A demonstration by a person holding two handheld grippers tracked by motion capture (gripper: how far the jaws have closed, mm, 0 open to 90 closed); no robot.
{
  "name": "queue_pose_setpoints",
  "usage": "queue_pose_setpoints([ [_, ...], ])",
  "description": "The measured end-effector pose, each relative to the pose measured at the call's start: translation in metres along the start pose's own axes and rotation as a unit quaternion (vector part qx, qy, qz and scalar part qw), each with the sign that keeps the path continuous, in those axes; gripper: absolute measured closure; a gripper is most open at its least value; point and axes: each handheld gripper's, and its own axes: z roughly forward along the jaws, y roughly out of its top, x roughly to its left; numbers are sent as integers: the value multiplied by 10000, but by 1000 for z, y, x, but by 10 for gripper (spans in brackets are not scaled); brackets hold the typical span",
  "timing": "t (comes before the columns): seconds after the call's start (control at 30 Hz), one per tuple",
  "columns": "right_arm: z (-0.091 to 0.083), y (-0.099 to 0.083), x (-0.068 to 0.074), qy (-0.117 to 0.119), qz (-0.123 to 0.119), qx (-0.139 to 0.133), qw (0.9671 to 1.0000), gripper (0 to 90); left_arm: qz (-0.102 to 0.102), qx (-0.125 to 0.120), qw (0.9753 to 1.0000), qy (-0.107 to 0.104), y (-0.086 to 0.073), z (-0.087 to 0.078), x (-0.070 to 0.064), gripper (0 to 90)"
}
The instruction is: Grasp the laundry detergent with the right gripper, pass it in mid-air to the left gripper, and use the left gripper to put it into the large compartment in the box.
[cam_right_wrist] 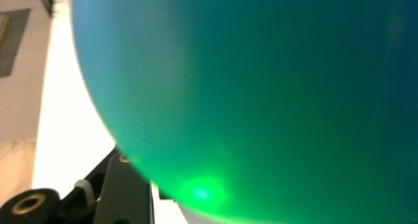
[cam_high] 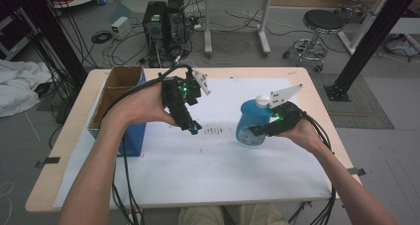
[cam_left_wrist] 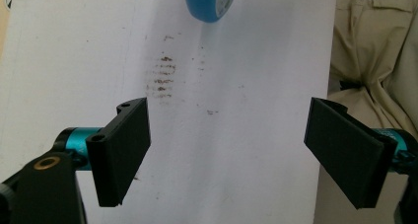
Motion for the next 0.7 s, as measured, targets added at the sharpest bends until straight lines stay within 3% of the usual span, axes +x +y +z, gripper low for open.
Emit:
queue_pose_setpoints([
  [0.37, 24, 37, 7, 653, -592, 43, 9961, 475, -147, 219, 9996, -127, 30, 17, 10, 178],
  [0.7, 43, 50, 11, 851, -698, 84, 9939, 474, -136, 254, 9995, -150, 44, 32, 11, 179],
])
